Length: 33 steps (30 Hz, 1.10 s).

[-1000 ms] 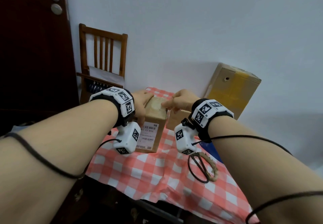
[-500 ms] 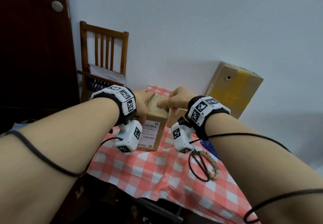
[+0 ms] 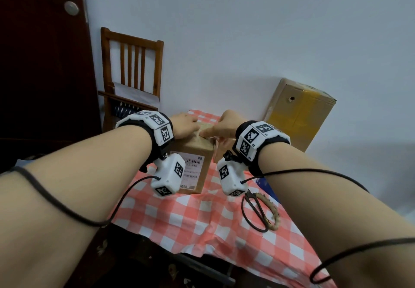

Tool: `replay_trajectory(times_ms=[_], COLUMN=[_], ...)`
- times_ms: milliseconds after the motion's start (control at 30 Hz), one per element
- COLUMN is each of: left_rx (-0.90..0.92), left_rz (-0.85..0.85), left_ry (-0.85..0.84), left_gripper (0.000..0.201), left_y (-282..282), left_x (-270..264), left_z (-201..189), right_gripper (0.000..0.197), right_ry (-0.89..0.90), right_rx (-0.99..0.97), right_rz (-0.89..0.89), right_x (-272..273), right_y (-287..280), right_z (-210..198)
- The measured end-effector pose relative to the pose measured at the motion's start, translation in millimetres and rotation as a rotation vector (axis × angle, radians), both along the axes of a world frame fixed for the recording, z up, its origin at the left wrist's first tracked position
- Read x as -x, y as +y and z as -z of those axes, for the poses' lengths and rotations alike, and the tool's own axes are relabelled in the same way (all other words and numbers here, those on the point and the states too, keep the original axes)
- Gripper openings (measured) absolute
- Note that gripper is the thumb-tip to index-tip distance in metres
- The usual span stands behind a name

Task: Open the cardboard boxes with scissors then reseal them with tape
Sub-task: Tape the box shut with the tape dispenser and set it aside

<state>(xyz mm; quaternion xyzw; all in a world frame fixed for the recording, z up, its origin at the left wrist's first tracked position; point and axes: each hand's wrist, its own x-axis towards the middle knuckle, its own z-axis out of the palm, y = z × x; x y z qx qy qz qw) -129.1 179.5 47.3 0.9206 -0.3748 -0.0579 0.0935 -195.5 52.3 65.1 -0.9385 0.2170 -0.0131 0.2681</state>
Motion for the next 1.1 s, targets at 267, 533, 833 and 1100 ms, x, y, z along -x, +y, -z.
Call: replay_trajectory(times_ms=[267, 533, 833, 1100], left_rx=[0.09, 0.065, -0.003, -0.137], left_rz=[-0.056, -0.05, -0.043, -0.065], left_ry=[0.003, -0.01, -0.033, -0.115], left_gripper=[0.048, 0.048, 0.049, 0.036], left_y=[1.3, 1.9, -0.6, -13.3], left_x=[2.1, 4.1, 1.5, 9.4], left_z=[9.9, 9.8, 9.2, -1.9], right_gripper=[0.01, 0.048, 0.06, 0.023], right_ry=[0.096, 0.146, 0.119, 0.101], right_rx=[-0.187, -0.083, -0.121, 0.012], right_rz=[0.03, -0.028, -0.029, -0.11], right_x=[-1.8, 5.2, 7.7, 12.6], right_y=[-7.0, -21.2, -30.7, -22.1], right_z=[-20.7, -25.2, -21.2, -21.8])
